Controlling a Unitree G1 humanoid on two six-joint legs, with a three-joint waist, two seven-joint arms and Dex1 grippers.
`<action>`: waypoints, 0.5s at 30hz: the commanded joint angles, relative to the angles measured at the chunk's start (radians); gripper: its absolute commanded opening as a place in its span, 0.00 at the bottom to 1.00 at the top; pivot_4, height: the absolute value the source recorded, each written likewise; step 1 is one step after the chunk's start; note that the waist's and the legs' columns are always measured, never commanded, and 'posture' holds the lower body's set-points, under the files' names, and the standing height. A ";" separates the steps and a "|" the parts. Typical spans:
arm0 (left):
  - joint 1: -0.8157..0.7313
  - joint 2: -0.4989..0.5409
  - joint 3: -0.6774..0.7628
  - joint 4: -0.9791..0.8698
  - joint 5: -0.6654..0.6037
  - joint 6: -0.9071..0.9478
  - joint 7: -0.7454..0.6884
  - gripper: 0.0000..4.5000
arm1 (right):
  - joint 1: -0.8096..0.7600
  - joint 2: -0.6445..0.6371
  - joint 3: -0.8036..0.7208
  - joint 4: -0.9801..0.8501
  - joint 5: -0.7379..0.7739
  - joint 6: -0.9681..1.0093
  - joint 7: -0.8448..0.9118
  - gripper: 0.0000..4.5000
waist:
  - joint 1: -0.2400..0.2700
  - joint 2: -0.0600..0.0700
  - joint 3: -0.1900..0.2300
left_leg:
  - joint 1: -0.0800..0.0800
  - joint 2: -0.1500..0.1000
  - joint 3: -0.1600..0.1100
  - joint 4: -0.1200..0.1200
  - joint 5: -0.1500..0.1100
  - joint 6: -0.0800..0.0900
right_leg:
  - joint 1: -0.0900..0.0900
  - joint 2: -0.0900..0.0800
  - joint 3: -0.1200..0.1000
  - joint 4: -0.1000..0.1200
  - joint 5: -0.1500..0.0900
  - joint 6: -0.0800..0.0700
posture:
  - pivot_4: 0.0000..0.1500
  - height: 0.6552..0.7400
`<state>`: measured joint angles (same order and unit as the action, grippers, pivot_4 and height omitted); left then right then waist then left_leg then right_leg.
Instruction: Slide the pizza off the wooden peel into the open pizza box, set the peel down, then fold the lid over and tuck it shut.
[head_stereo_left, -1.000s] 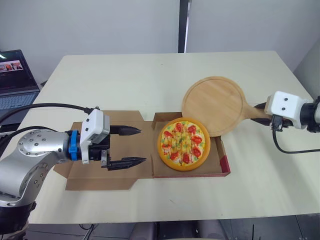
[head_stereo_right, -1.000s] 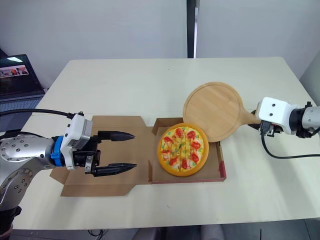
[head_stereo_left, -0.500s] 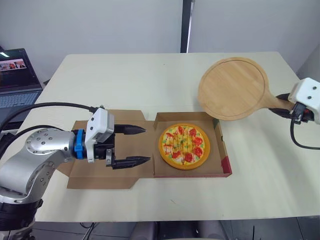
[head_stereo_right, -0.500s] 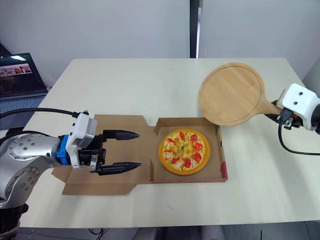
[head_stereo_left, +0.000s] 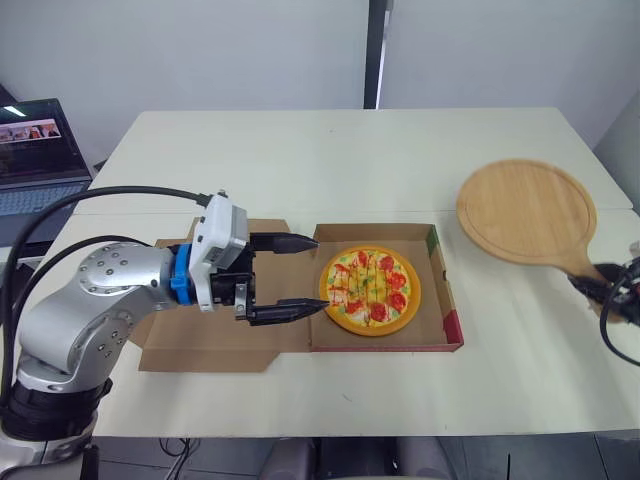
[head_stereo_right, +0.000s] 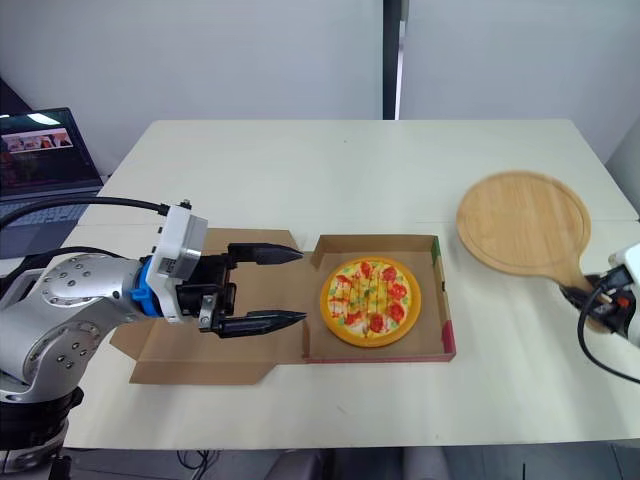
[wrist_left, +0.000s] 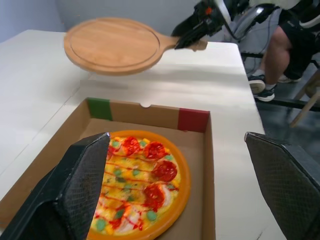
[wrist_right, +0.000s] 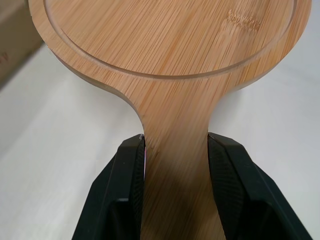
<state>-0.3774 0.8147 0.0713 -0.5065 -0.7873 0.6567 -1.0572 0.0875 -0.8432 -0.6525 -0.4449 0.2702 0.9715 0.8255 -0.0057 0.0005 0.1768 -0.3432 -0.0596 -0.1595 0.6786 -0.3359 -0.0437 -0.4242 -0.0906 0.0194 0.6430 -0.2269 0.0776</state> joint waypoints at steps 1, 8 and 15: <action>-0.063 -0.042 -0.038 -0.016 -0.015 0.004 0.020 1.00 | -0.017 0.014 -0.020 -0.032 0.009 0.030 -0.076 0.34 | 0.000 0.000 0.000 | 0.000 0.000 0.000 0.000 0.000 0.000 | 0.000 0.000 0.000 0.000 0.000 0.000 | 1.00 1.00; -0.125 -0.109 -0.106 -0.006 0.004 0.020 0.054 1.00 | -0.047 0.059 0.059 0.093 -0.004 0.033 -0.189 0.34 | -0.001 0.000 0.000 | 0.005 0.000 0.001 0.000 0.001 -0.001 | 0.004 0.001 0.001 0.001 0.000 0.000 | 1.00 1.00; -0.152 -0.137 -0.131 0.010 0.026 0.010 0.064 1.00 | -0.049 0.102 0.088 0.150 0.008 0.016 -0.247 0.51 | -0.001 0.000 -0.001 | 0.005 0.000 0.001 0.000 0.001 -0.001 | 0.004 0.001 0.002 0.001 0.000 0.000 | 1.00 1.00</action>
<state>-0.5129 0.6819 -0.0628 -0.4948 -0.7658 0.6771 -0.9943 0.0481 -0.7371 -0.5423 -0.2686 0.2679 1.0075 0.5935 -0.0067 0.0008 0.1763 -0.3383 -0.0593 -0.1588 0.6787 -0.3349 -0.0450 -0.4205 -0.0897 0.0211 0.6441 -0.2270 0.0776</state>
